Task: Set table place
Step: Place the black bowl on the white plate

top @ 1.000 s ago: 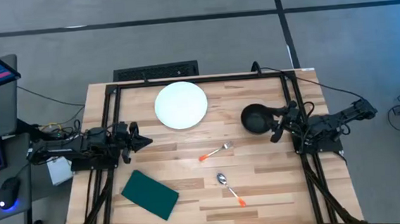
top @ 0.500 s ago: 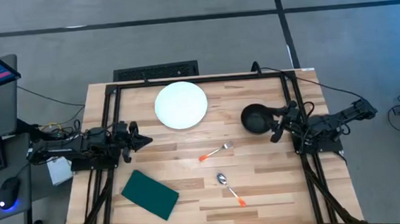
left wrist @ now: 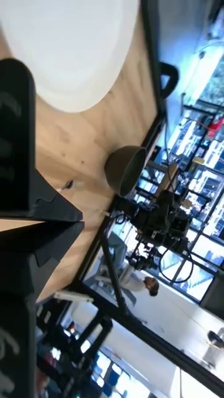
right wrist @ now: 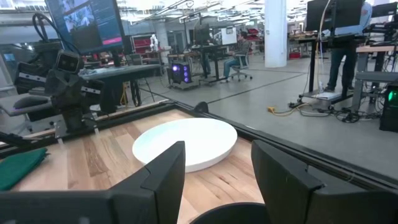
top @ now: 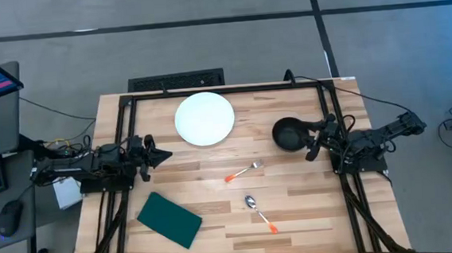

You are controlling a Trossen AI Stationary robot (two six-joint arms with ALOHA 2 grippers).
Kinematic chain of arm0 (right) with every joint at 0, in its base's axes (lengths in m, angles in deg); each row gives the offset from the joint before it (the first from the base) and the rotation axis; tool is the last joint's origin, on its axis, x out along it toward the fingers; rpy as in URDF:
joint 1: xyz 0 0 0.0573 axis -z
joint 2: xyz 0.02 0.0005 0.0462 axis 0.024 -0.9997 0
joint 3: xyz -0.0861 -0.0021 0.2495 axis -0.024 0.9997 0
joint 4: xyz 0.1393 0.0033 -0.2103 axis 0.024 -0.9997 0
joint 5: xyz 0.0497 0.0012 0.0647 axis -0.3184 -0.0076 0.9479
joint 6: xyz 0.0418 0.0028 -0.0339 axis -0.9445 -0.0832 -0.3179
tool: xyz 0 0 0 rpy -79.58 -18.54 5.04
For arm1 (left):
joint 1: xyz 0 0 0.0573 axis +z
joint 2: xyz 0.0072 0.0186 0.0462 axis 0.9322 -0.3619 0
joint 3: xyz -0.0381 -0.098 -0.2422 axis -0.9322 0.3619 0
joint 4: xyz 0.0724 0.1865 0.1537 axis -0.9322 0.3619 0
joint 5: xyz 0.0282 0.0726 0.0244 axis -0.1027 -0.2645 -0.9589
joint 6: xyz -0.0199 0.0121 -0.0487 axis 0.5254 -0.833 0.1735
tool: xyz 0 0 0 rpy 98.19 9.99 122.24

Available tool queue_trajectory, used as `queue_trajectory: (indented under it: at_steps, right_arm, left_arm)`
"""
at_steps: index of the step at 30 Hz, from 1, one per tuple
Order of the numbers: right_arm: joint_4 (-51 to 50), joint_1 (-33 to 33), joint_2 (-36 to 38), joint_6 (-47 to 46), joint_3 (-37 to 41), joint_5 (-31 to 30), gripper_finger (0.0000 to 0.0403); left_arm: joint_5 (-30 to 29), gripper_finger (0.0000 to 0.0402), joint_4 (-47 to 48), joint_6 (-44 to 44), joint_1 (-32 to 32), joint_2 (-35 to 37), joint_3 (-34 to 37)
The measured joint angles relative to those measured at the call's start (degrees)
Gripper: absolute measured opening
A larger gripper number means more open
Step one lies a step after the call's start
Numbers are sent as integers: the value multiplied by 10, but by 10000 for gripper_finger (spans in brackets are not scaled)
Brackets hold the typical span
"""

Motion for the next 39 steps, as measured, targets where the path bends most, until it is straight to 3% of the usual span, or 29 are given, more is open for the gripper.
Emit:
queue_trajectory:
  at_steps: [11, 25, 29, 33, 39]
  right_arm:
    - [0, 0, 0, -10, 0, 0, 210]
    - [0, -2, 0, -6, 0, 0, 210]
    - [0, -2, 0, -52, 0, 2, 210]
    - [0, -2, 0, -65, 0, 2, 210]
    - [0, -2, 0, -65, 0, 3, 210]
  left_arm:
    - [-1, 0, 0, -12, 0, 0, 0]
    - [-6, 0, 0, -93, 0, 0, 0]
    - [-27, 3, -2, -91, 0, 0, 0]
    - [-30, 28, -3, -109, 0, -3, 0]
    - [-30, 105, -3, -100, 1, -14, 0]
